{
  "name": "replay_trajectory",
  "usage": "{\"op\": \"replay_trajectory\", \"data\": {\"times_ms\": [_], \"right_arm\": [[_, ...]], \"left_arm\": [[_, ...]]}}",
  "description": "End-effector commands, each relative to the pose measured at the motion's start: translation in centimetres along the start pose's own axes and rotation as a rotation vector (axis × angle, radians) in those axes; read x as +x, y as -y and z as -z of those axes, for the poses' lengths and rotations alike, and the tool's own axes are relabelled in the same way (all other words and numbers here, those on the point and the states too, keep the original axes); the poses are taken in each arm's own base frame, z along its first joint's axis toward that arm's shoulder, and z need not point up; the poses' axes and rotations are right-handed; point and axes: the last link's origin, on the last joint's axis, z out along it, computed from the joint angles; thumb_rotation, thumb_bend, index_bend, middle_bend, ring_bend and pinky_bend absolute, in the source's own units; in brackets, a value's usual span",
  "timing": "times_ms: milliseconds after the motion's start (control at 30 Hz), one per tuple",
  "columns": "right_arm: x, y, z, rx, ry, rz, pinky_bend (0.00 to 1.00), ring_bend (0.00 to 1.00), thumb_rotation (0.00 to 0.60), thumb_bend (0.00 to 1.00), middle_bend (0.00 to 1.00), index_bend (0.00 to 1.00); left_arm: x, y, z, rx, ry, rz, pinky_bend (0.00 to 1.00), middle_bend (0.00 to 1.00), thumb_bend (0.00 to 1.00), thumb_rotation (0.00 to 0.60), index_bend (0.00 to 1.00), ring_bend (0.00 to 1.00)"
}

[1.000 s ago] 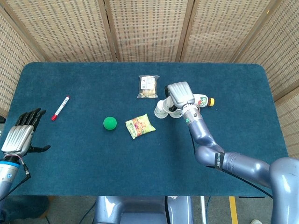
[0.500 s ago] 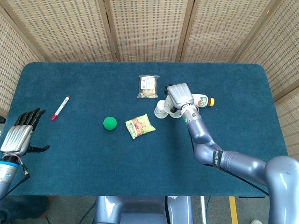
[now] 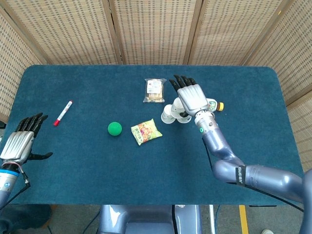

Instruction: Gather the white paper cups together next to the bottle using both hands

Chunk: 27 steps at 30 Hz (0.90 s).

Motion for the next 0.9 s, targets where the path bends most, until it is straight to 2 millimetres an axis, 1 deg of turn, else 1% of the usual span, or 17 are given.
{"op": "replay_trajectory", "data": {"times_ms": [33, 133, 233, 300, 333, 367, 400, 433, 533, 667, 767, 833, 900], "right_arm": [[1.7, -3.4, 4.7, -0.020, -0.099, 0.042, 0.08, 0.02, 0.600, 0.06, 0.00, 0.06], [1.2, -6.0, 8.0, -0.023, -0.158, 0.067, 0.01, 0.00, 0.600, 0.05, 0.00, 0.06], [0.6, -7.4, 9.8, -0.021, -0.187, 0.069, 0.00, 0.00, 0.600, 0.02, 0.00, 0.06], [-0.8, -9.4, 12.7, -0.028, -0.197, 0.083, 0.00, 0.00, 0.600, 0.00, 0.00, 0.06], [-1.8, -10.7, 14.8, -0.044, -0.191, 0.096, 0.00, 0.00, 0.600, 0.00, 0.00, 0.06], [-2.3, -11.3, 16.0, -0.049, -0.193, 0.095, 0.00, 0.00, 0.600, 0.00, 0.00, 0.05], [-3.2, -12.0, 17.7, -0.064, -0.182, 0.091, 0.00, 0.00, 0.600, 0.00, 0.00, 0.05], [-3.7, -12.5, 18.9, -0.074, -0.175, 0.085, 0.00, 0.00, 0.600, 0.00, 0.00, 0.03], [-5.0, -13.2, 21.4, -0.099, -0.169, 0.049, 0.00, 0.00, 0.600, 0.00, 0.00, 0.01], [-6.9, -13.8, 24.7, -0.135, -0.167, -0.005, 0.00, 0.00, 0.600, 0.00, 0.00, 0.00], [-7.9, -14.0, 26.3, -0.138, -0.180, -0.012, 0.00, 0.00, 0.600, 0.00, 0.00, 0.00], [-8.3, -14.1, 27.0, -0.140, -0.189, -0.020, 0.00, 0.00, 0.600, 0.00, 0.00, 0.00], [-8.5, -14.2, 27.3, -0.142, -0.196, -0.029, 0.00, 0.00, 0.600, 0.00, 0.00, 0.00]], "left_arm": [[0.1, -0.1, 0.4, -0.015, -0.009, -0.003, 0.00, 0.00, 0.00, 0.600, 0.00, 0.00], [-0.1, -0.3, 1.0, -0.028, -0.020, -0.010, 0.00, 0.00, 0.00, 0.600, 0.00, 0.00], [-0.2, -0.4, 1.3, -0.035, -0.026, -0.012, 0.00, 0.00, 0.00, 0.600, 0.00, 0.00], [-0.6, -0.5, 2.0, -0.045, -0.032, -0.017, 0.00, 0.00, 0.00, 0.600, 0.00, 0.00], [-1.0, -0.7, 2.7, -0.055, -0.031, -0.020, 0.00, 0.00, 0.00, 0.600, 0.00, 0.00], [-1.1, -0.8, 3.0, -0.061, -0.035, -0.023, 0.00, 0.00, 0.00, 0.600, 0.00, 0.00], [-1.3, -0.9, 3.6, -0.070, -0.044, -0.026, 0.00, 0.00, 0.00, 0.600, 0.00, 0.00], [-1.5, -0.9, 4.0, -0.076, -0.054, -0.026, 0.00, 0.00, 0.00, 0.600, 0.00, 0.00], [-1.9, -0.8, 4.9, -0.082, -0.083, -0.018, 0.00, 0.00, 0.00, 0.600, 0.00, 0.00], [-2.3, -0.2, 5.9, -0.080, -0.106, -0.011, 0.00, 0.00, 0.00, 0.600, 0.00, 0.00], [-2.4, 0.3, 6.3, -0.088, -0.122, -0.027, 0.00, 0.00, 0.00, 0.600, 0.00, 0.00], [-2.5, 0.5, 6.5, -0.092, -0.130, -0.024, 0.00, 0.00, 0.00, 0.600, 0.00, 0.00], [-2.5, 0.6, 6.5, -0.094, -0.132, -0.019, 0.00, 0.00, 0.00, 0.600, 0.00, 0.00]]}}
